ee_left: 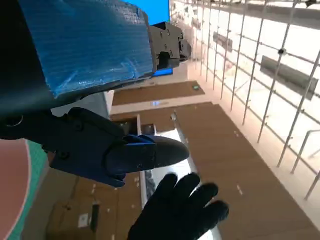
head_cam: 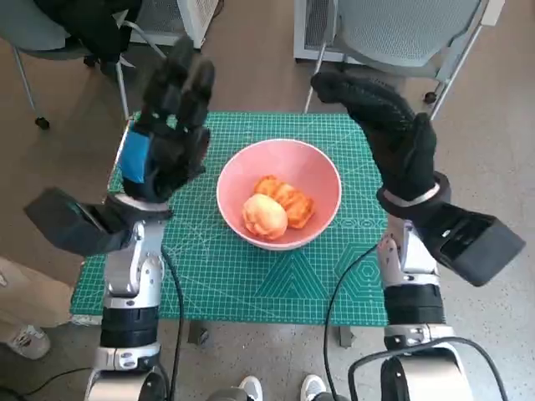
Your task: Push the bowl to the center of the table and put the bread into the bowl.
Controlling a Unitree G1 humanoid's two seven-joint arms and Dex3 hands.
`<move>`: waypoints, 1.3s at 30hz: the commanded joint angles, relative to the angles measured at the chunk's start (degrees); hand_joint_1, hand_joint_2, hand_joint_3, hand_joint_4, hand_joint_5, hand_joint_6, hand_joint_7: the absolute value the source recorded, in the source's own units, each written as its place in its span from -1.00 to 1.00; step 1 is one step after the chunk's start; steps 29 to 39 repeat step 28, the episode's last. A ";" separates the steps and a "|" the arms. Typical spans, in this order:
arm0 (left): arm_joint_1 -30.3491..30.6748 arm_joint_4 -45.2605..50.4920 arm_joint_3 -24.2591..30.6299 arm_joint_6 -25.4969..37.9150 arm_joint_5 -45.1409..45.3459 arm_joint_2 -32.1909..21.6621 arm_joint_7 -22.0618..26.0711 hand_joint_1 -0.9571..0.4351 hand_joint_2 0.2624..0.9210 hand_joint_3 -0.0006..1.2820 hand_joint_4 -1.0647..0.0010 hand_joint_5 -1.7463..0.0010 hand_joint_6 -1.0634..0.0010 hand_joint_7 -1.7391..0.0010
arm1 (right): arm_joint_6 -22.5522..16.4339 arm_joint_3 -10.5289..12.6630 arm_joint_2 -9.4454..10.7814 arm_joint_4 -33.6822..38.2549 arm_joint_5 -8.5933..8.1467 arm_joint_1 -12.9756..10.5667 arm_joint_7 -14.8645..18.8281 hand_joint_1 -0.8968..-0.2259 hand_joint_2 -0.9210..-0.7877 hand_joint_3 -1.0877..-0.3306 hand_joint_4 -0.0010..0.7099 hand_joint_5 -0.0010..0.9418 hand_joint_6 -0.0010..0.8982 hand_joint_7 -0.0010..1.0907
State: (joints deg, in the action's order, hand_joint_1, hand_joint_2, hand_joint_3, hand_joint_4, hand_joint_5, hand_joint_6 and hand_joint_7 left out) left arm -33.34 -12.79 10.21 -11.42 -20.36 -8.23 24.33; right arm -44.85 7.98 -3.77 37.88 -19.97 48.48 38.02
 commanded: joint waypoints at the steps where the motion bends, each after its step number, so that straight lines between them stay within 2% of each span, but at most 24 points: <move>1: 1.32 0.30 -0.34 -1.97 -0.30 0.53 1.05 -0.67 1.00 -0.21 0.99 1.00 0.81 0.83 | 0.11 -0.36 0.55 0.56 0.46 -1.23 -0.43 -0.41 -1.00 -0.35 -0.84 -1.00 -1.00 -0.54; 17: 2.85 -0.78 -0.54 -4.49 -1.14 0.35 4.93 -0.68 1.00 -0.19 1.00 1.00 0.85 0.84 | -1.12 -0.53 1.09 3.58 0.09 -1.36 0.30 -0.45 -1.00 -0.31 -0.81 -0.99 -1.00 -0.52; 26: 2.74 -2.03 0.07 -6.39 -1.13 -0.17 6.68 -0.68 1.00 -0.16 1.00 1.00 0.87 0.83 | -3.17 -0.42 1.37 6.83 0.92 -0.71 -0.25 -0.39 -1.00 -0.30 -0.81 -0.99 -1.00 -0.52; 39: 2.58 -2.62 0.19 -7.05 -1.11 -0.20 6.91 -0.68 1.00 -0.16 1.00 1.00 0.88 0.83 | -3.69 -0.34 1.37 7.79 0.94 -0.53 -0.17 -0.37 -1.00 -0.30 -0.81 -0.99 -1.00 -0.51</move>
